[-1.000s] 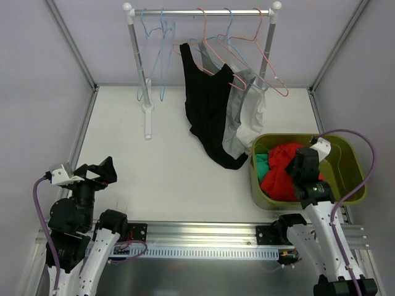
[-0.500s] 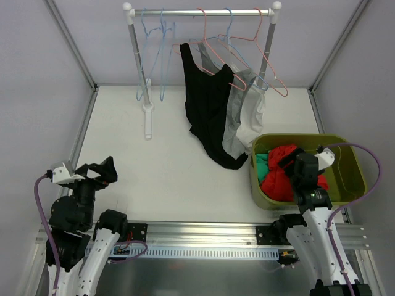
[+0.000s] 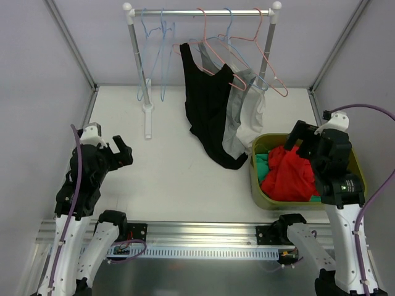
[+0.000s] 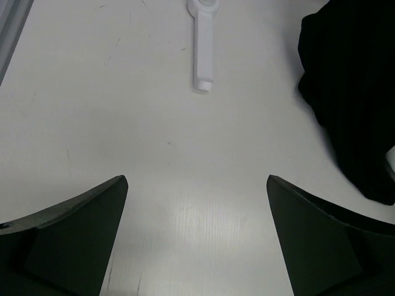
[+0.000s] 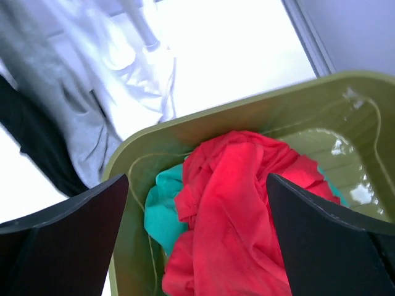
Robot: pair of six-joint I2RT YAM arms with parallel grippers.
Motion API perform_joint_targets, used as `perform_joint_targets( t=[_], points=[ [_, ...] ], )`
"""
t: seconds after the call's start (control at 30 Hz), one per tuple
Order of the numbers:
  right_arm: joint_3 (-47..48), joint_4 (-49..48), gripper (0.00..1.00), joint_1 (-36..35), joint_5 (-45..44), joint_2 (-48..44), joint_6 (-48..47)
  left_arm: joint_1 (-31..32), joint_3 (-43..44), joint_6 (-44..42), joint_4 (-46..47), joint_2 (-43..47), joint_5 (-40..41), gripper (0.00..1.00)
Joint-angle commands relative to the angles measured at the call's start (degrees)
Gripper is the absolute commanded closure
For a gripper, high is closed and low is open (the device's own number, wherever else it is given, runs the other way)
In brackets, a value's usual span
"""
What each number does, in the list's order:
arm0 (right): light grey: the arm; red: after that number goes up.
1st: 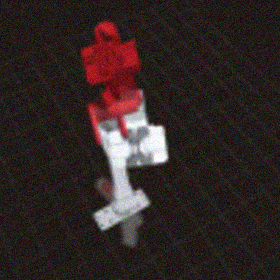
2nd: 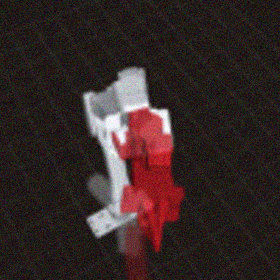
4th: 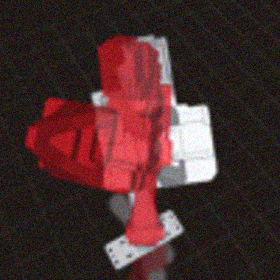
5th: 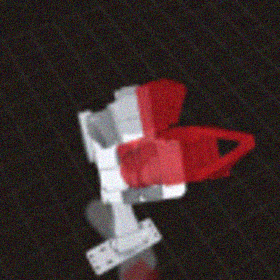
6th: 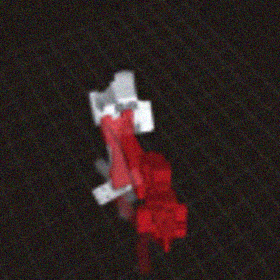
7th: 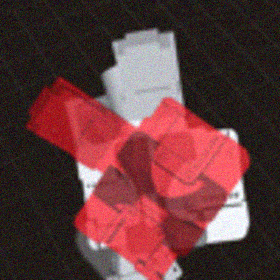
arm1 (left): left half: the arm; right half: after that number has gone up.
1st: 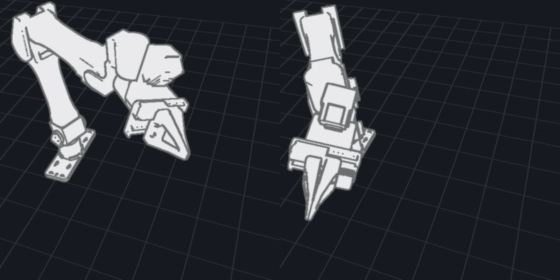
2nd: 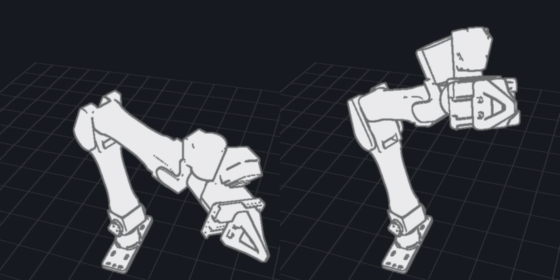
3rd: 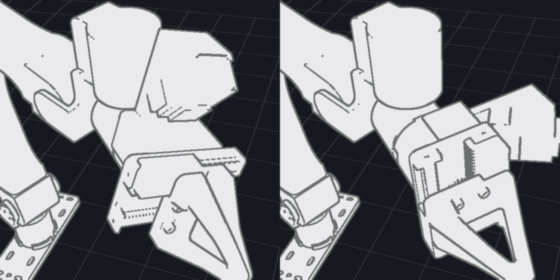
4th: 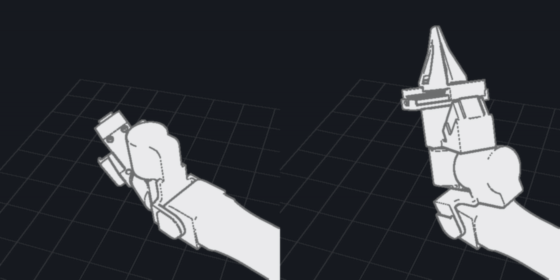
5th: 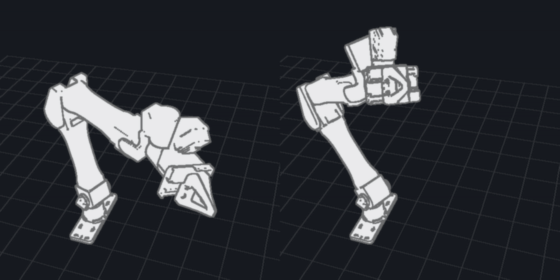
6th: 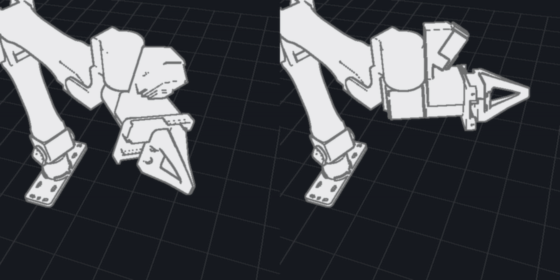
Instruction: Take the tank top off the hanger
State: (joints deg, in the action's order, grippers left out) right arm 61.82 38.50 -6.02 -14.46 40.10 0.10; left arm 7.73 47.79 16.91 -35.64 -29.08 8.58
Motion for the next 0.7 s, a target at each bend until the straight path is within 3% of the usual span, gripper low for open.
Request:
perform_joint_targets(
  t=[0.0, 0.07, 0.23, 0.5, 0.67],
  points=[
    [6.37, 7.64, 0.01, -3.46, 3.37, -0.36, -9.13, -0.61, 7.73, -1.96, -1.27, -1.06, -4.36, 0.01],
    [10.23, 10.70, 0.00, -3.56, 6.45, -2.56, -10.73, -0.61, 9.77, -3.19, -2.33, -0.28, -1.14, 0.01],
    [16.57, 21.24, 0.01, -4.87, 2.26, -6.69, -14.50, -0.43, 11.54, -6.71, -4.26, 4.02, 4.78, 0.01],
    [9.73, 25.22, 0.00, -13.75, -6.19, -21.53, -14.95, 2.29, 4.60, -7.06, -4.00, 9.21, 5.66, 0.01],
    [6.12, 24.69, 0.01, -14.28, -6.46, -22.26, -13.72, 2.38, 2.66, -6.62, -2.60, 9.83, 5.57, 0.01]
  ],
)
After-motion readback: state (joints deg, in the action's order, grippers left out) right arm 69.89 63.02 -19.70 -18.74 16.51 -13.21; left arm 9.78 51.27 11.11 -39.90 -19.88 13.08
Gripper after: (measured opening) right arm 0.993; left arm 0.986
